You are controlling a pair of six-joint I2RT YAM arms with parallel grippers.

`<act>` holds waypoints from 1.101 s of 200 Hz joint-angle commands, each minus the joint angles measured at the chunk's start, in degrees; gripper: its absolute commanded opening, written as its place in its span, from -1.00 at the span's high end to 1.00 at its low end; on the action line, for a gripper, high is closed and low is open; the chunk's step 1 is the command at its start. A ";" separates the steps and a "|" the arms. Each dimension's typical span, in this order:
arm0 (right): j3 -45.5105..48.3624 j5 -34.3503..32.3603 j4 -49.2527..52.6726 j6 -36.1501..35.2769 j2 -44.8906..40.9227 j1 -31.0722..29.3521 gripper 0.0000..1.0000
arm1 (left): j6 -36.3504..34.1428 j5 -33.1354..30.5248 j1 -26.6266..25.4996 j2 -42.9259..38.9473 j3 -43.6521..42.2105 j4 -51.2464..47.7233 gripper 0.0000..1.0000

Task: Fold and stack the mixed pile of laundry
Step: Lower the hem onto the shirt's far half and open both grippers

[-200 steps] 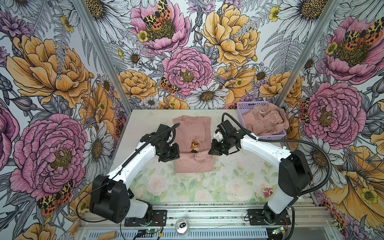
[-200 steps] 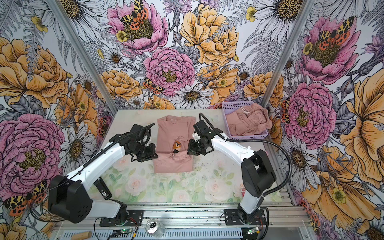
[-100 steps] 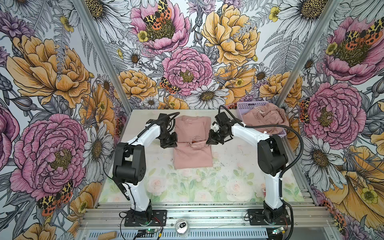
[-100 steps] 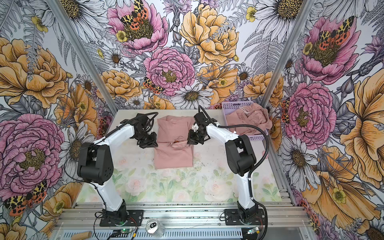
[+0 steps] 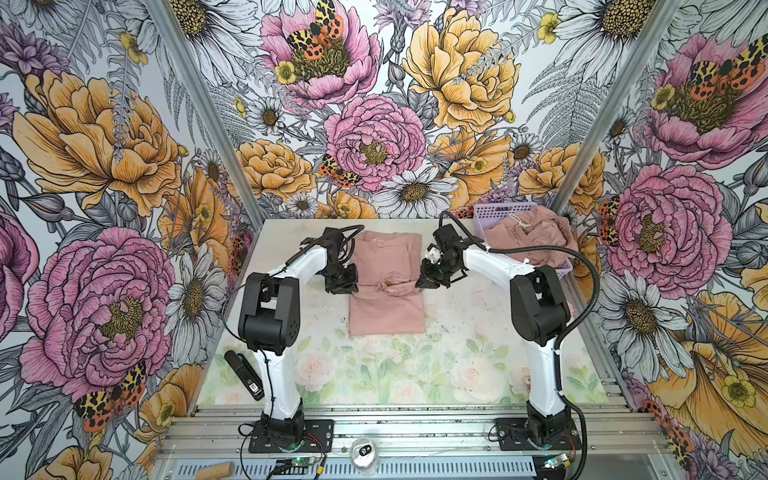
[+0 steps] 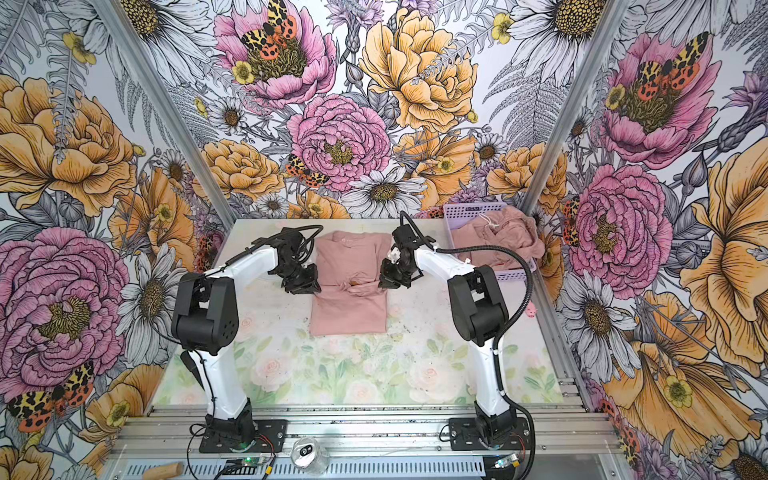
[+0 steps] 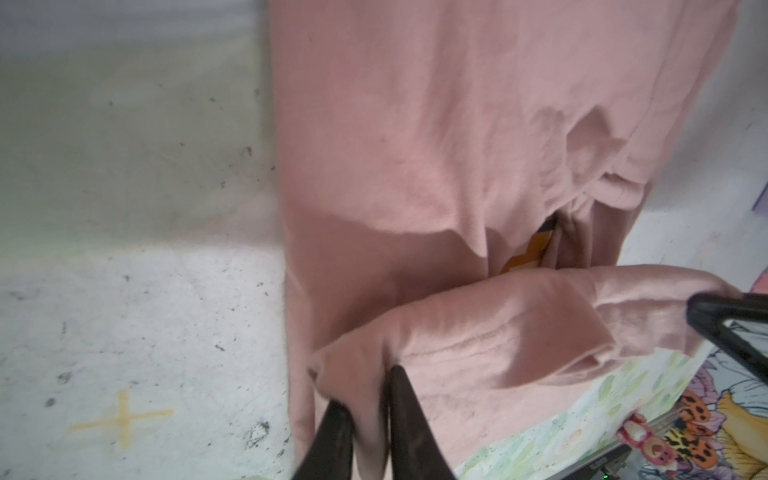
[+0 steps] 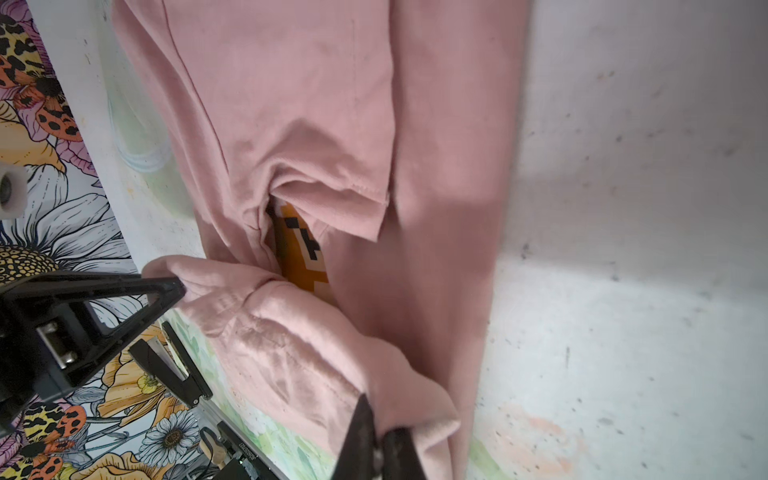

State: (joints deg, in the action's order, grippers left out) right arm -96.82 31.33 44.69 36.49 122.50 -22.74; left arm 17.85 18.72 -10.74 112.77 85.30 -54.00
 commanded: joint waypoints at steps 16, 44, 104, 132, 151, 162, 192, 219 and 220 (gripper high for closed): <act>-1.02 -2.54 0.23 -1.87 -3.29 0.83 0.31 | 1.38 -3.30 -0.19 -3.46 0.20 1.45 -0.07; 5.03 -4.19 0.07 -0.94 -9.25 -1.88 0.24 | 2.35 -5.47 -2.22 -7.91 -3.09 1.44 -0.26; 15.48 -2.67 -12.95 8.10 -9.67 -11.17 0.22 | 8.76 -2.27 -7.54 -13.81 -17.20 8.93 -0.23; 15.10 -4.01 -16.72 8.52 -6.37 -11.10 0.22 | 9.58 -1.23 -7.69 -10.92 -17.40 13.97 -0.19; 13.24 -4.65 -16.94 8.41 -4.61 -10.71 0.22 | 8.84 -1.59 -7.60 -7.36 -14.45 14.36 -0.19; 12.25 -5.17 -17.21 8.40 -3.75 -10.14 0.22 | 8.28 -1.89 -7.19 -5.26 -12.84 14.37 -0.18; 8.15 -5.76 -17.53 8.29 -0.77 -7.52 0.22 | 6.52 -1.78 -5.15 -0.60 -7.89 14.36 -0.18; 1.22 -6.24 -17.37 8.01 2.27 -4.77 0.22 | 5.73 -1.38 -2.92 2.84 -1.88 14.18 -0.18; 0.94 -6.26 -17.41 8.04 2.42 -4.72 0.22 | 5.68 -1.35 -2.77 2.96 -1.62 14.14 -0.18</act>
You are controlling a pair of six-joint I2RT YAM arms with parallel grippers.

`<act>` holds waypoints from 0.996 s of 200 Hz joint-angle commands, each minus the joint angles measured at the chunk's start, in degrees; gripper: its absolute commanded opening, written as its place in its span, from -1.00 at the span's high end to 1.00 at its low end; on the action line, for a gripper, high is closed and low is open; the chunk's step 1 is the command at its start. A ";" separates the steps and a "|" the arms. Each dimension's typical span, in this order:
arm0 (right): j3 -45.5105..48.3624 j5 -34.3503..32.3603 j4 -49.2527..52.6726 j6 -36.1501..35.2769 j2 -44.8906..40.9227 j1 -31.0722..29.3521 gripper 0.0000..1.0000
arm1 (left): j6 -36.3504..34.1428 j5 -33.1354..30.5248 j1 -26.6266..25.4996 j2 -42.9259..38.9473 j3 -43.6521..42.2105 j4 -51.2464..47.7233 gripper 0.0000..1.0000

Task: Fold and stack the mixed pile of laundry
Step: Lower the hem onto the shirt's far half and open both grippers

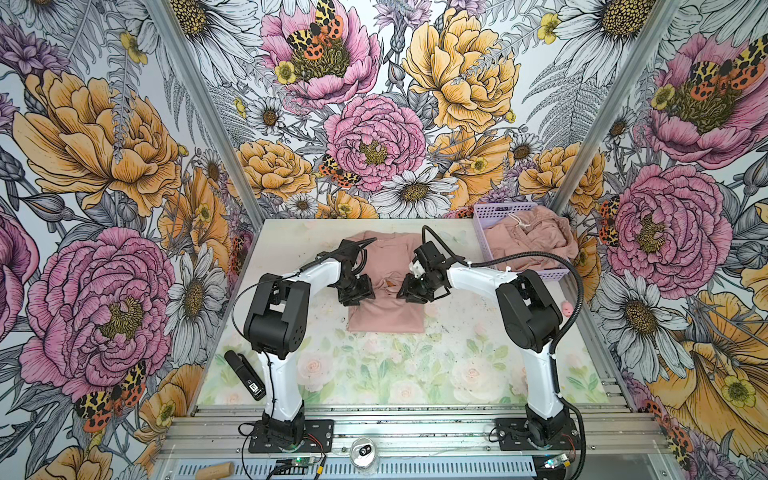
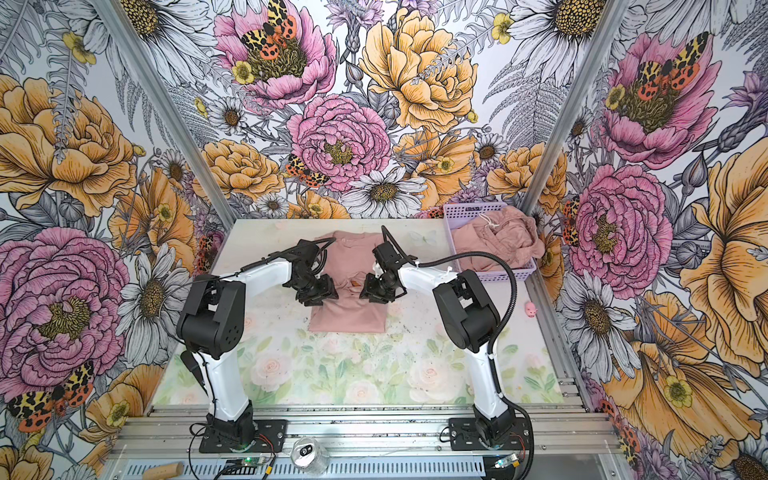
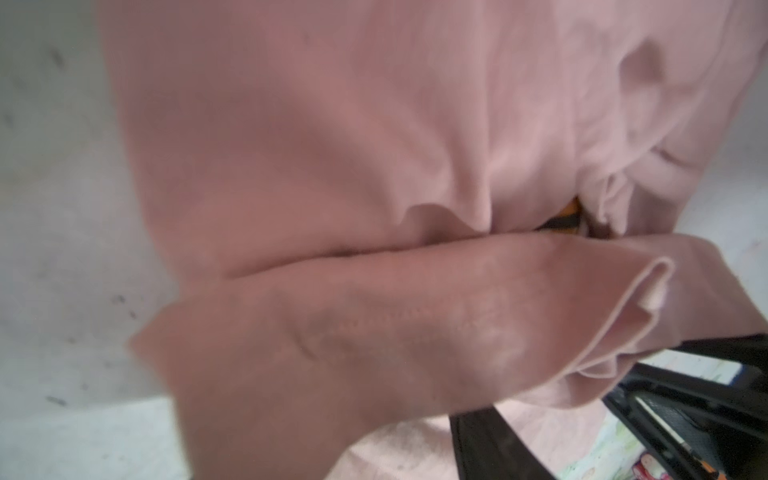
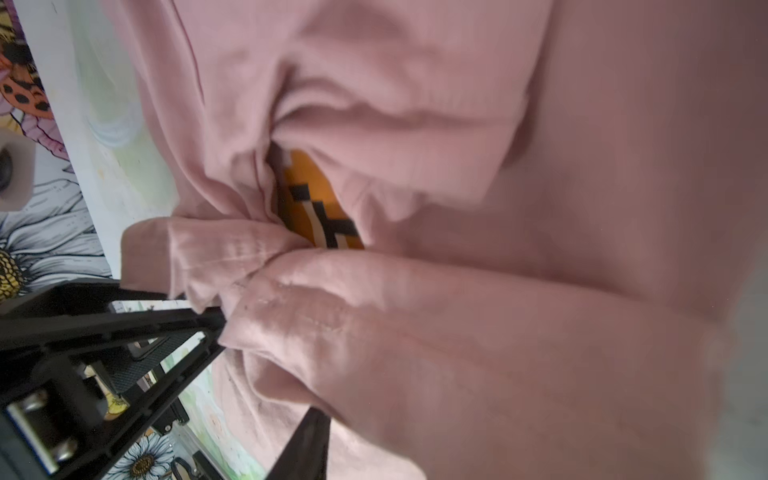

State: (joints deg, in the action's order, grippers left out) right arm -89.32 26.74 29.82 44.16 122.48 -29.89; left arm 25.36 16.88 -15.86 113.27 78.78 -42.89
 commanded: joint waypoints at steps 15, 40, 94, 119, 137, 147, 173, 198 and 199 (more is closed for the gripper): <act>-11.03 -1.87 -2.33 0.40 5.01 3.90 0.22 | -2.16 -0.01 3.18 4.22 9.37 1.96 -0.18; -17.22 -2.03 -1.29 0.36 8.54 5.52 0.22 | -2.51 -1.41 4.32 6.67 16.53 -0.82 -0.19; -15.54 -2.62 1.99 -2.24 4.25 6.15 0.20 | -3.30 -3.76 5.04 2.63 14.22 -3.25 -0.23; -9.65 -2.28 1.99 -2.38 -0.77 5.25 0.20 | -4.55 -3.91 4.58 -0.82 9.02 -3.24 -0.22; -5.82 -2.46 1.90 -2.04 -3.98 4.02 0.20 | -4.99 -4.80 3.81 -4.01 6.35 -3.16 -0.21; -4.43 -2.24 1.87 -1.85 -4.82 3.29 0.20 | -5.45 -4.95 3.24 -5.20 5.75 -3.17 -0.19; -2.13 -2.13 1.57 -1.40 -5.35 2.17 0.20 | -6.68 -0.69 1.44 -2.94 7.73 -3.24 -0.05; -0.83 -2.54 1.29 -1.32 -5.83 2.28 0.21 | -6.70 2.06 0.09 1.67 10.93 -3.25 0.18; -0.75 -2.56 1.29 -1.30 -5.93 2.28 0.21 | -6.67 2.12 0.02 1.85 11.03 -3.25 0.18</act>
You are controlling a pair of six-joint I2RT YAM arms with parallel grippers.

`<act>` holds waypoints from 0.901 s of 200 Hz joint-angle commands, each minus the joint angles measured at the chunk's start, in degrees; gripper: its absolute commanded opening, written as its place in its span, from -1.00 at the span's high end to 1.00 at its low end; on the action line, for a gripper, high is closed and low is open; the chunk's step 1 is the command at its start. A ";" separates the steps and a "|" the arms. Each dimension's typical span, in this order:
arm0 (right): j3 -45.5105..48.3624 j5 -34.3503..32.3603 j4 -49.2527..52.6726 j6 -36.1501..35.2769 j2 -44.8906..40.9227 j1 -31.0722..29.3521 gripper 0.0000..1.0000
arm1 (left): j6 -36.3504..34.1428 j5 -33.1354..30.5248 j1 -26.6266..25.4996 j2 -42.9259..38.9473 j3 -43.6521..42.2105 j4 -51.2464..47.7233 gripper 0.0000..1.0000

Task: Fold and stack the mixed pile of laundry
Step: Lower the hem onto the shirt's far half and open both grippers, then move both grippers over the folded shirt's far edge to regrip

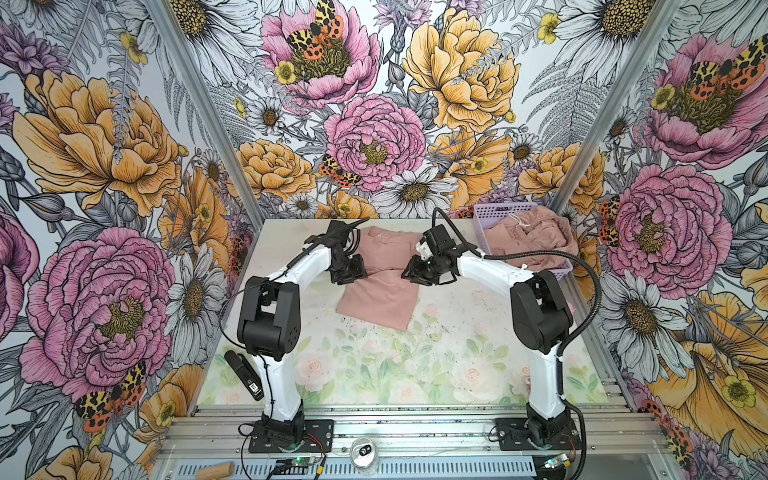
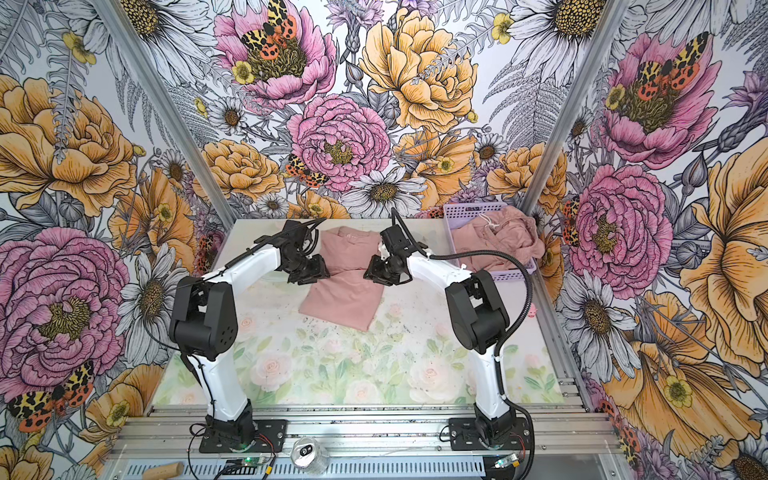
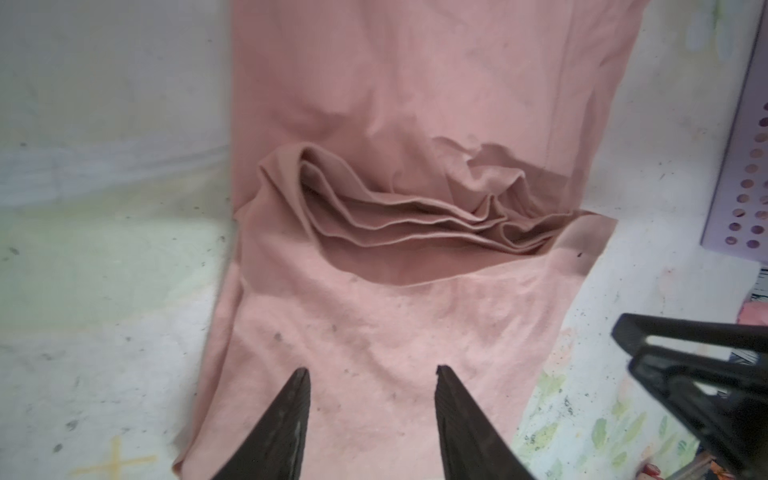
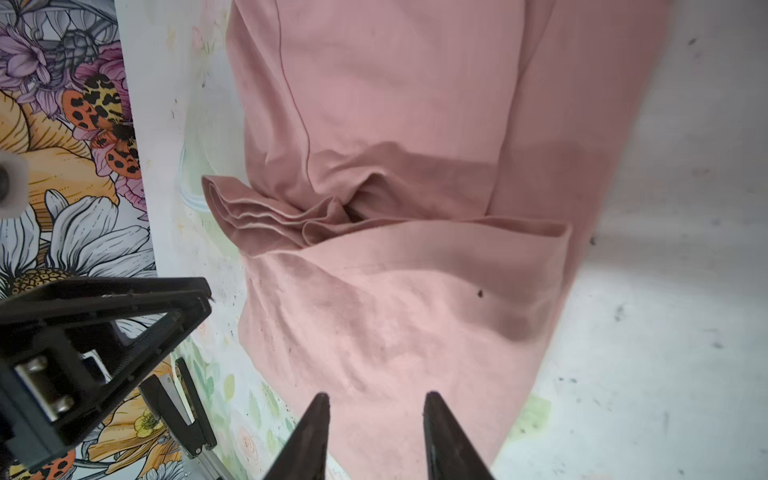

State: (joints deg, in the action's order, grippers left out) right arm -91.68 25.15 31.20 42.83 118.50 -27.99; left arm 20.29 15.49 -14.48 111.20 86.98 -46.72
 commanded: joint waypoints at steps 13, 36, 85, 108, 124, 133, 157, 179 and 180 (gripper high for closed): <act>2.29 -1.32 -0.09 0.11 -2.67 0.70 0.22 | -1.33 4.88 -1.66 6.27 4.28 0.58 0.20; 3.51 -1.82 -0.17 0.21 -3.75 0.78 0.22 | -0.62 3.87 -1.85 8.73 6.73 0.59 0.21; 5.71 -1.16 -1.91 1.52 -3.28 0.40 0.23 | 1.51 -0.45 -0.58 14.02 16.04 3.62 0.18; 6.07 -0.98 -2.00 1.86 -3.44 -0.25 0.23 | 1.84 -0.20 0.54 17.75 20.54 3.48 0.18; 6.44 -0.88 -1.93 1.91 -3.93 -1.00 0.23 | 1.47 -0.10 1.39 17.66 20.68 3.41 0.18; 6.63 -0.84 -1.93 2.00 -4.32 -1.63 0.23 | 1.23 -0.35 1.79 16.42 19.53 3.39 0.17; 7.34 -1.08 -1.68 2.25 -4.70 -3.99 0.23 | -0.39 -1.64 2.79 9.51 13.19 3.50 0.14; 7.97 -1.96 -1.25 2.20 -4.86 -6.20 0.23 | -2.43 -2.46 2.80 2.54 4.99 3.48 0.12; 7.94 -1.99 -1.24 2.18 -4.86 -6.25 0.23 | -2.53 -2.51 2.79 2.27 4.62 3.48 0.12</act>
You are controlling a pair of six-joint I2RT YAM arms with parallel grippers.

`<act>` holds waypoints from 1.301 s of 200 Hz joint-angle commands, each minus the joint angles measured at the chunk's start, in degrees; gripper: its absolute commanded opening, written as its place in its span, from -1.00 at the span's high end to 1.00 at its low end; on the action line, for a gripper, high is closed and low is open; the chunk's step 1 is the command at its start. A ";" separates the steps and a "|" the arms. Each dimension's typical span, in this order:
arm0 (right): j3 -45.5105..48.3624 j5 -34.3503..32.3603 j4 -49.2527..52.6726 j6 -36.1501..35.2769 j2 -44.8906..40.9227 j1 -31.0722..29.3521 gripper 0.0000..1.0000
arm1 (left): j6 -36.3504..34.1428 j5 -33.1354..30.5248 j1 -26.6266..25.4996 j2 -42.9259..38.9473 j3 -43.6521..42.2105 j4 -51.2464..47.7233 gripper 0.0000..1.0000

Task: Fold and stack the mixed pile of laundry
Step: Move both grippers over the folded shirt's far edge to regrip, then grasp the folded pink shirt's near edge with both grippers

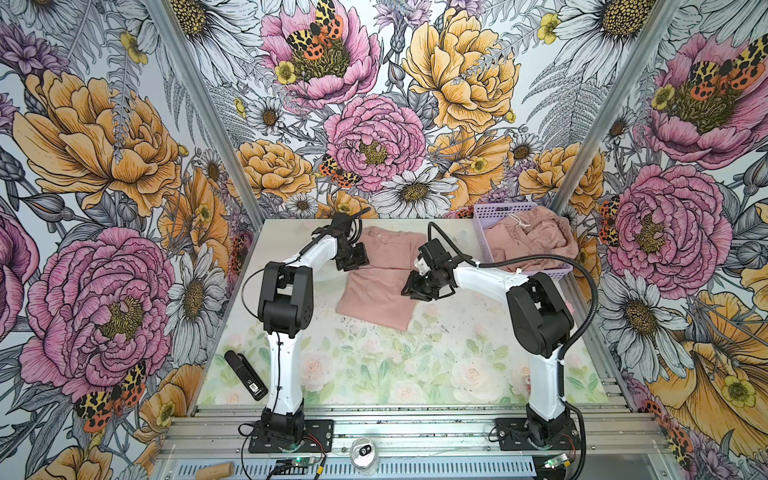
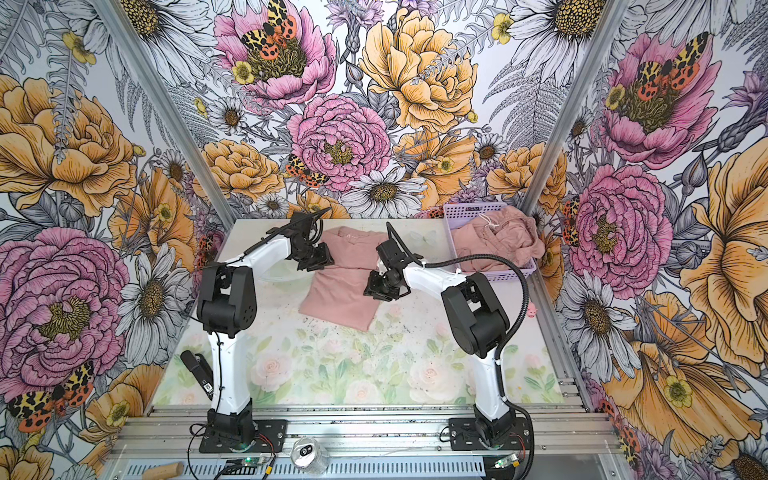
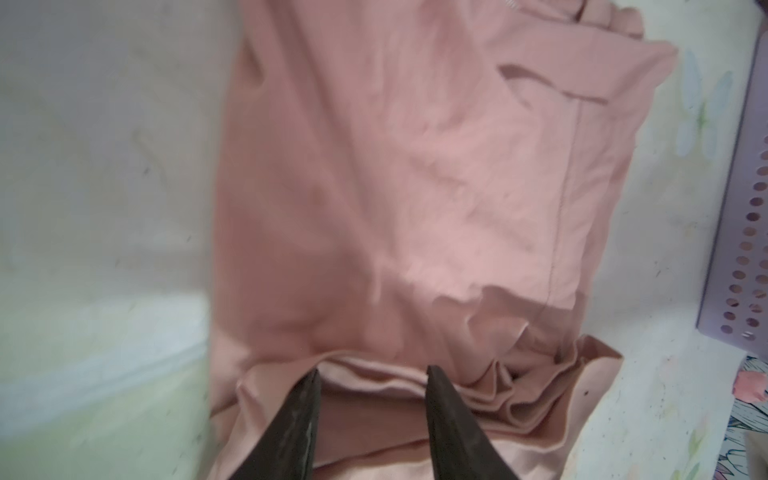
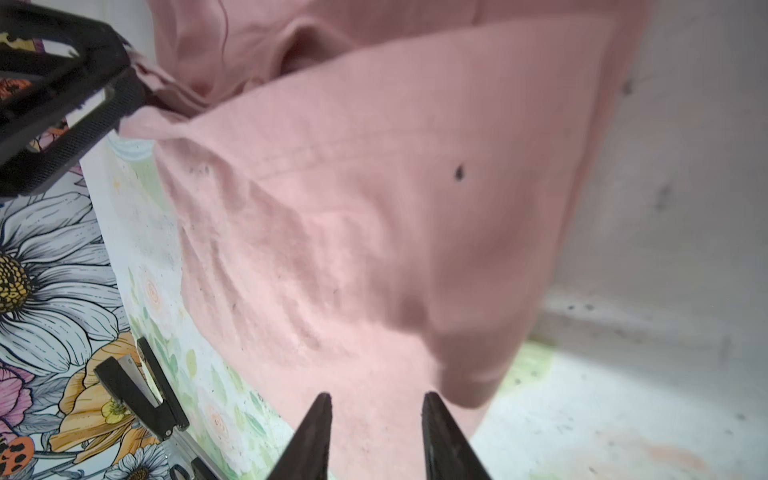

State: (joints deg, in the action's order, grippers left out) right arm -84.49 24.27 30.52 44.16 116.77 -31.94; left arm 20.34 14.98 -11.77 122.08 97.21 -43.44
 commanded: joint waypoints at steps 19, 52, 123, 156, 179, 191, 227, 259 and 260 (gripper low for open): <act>1.38 -1.48 -0.03 0.59 -2.45 -3.68 0.23 | -3.25 -2.89 -0.12 -13.09 -13.24 0.22 0.12; 1.20 -2.93 1.00 -2.28 0.08 -4.11 0.23 | -2.50 -6.22 -0.46 -21.06 -24.11 3.38 0.11; -1.73 -3.18 6.38 -9.14 4.26 -3.53 0.23 | -1.47 -4.93 -2.26 -18.33 -31.03 4.99 0.10; -1.43 -2.92 9.10 -12.79 4.75 -3.06 0.24 | -0.03 -3.52 -2.81 -18.65 -35.96 4.77 0.16; -1.16 -2.60 10.71 -15.13 4.67 -2.13 0.23 | 2.07 -2.31 -3.61 -20.53 -40.68 4.92 0.22; -1.04 -2.59 11.58 -16.22 4.35 -1.77 0.23 | 3.13 -1.91 -4.80 -21.69 -43.11 4.95 0.23; 0.29 -1.69 13.04 -18.40 2.33 -1.54 0.24 | 7.78 -0.89 -9.20 -25.88 -50.09 6.69 0.22; 2.61 -1.86 12.90 -17.14 -3.07 -1.11 0.19 | 10.01 -2.61 -8.97 -30.88 -52.21 7.35 0.06; 2.72 -1.86 12.90 -17.07 -3.19 -1.11 0.19 | 10.00 -2.82 -8.93 -31.13 -52.12 7.29 0.05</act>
State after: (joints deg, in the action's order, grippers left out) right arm -84.05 23.62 40.47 27.29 118.52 -33.65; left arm 27.11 11.90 -20.64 91.66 48.62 -30.13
